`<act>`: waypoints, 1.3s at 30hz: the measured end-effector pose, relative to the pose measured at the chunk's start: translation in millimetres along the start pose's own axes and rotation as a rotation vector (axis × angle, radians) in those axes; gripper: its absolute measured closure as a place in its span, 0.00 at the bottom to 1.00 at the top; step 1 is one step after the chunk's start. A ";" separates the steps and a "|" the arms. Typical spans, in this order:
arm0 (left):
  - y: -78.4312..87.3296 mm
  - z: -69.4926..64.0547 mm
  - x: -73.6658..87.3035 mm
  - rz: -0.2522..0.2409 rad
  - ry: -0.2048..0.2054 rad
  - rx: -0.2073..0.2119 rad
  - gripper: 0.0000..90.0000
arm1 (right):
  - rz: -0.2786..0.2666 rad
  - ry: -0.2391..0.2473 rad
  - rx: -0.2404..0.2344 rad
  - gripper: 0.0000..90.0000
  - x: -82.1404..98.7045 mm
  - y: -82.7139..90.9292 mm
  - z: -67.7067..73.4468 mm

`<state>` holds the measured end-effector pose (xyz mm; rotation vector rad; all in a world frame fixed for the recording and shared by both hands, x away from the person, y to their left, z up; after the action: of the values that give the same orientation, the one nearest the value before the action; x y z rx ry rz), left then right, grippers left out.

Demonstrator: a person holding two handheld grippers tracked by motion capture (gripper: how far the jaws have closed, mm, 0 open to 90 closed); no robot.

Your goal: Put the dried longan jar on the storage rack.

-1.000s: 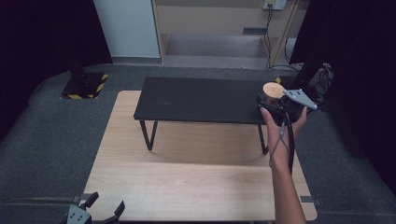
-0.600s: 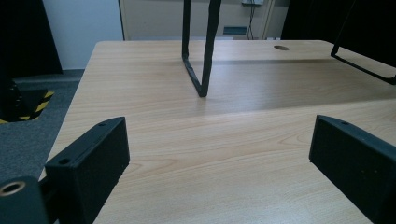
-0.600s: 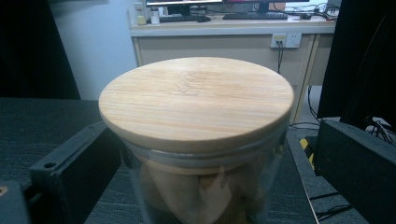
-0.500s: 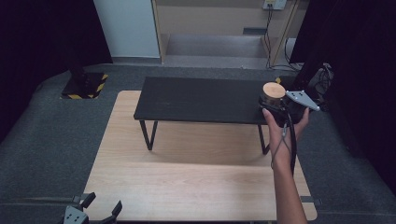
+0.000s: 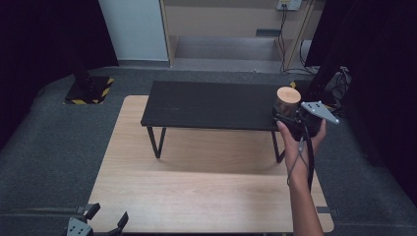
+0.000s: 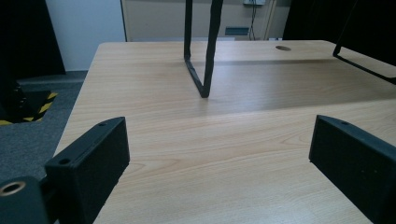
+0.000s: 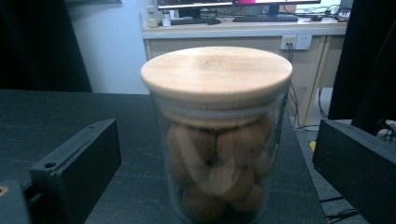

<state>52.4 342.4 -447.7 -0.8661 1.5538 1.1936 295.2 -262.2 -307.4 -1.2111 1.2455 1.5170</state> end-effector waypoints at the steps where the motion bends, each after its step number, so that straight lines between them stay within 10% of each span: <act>1: 0.0 0.5 -0.1 0.001 0.000 -0.001 0.04 | -0.001 0.000 -0.001 0.01 1.2 2.5 0.0; 39: -32.2 0.5 -25.9 -0.002 -0.076 0.013 0.04 | 0.005 -0.029 -0.021 0.02 116.4 119.1 15.4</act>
<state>89.7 333.8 -432.1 -0.8043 1.4972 1.2003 153.5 -267.4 -396.1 -1.1963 1.2166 1.5498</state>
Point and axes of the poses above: each handheld gripper's, and its own axes: y roughly backward along the jaws, x roughly out of its underside, z roughly to its left, the point moved 1 cm from there along -y, roughly forward along the jaws, and after that the axes turned 2 degrees about z, right-handed, at the moved point
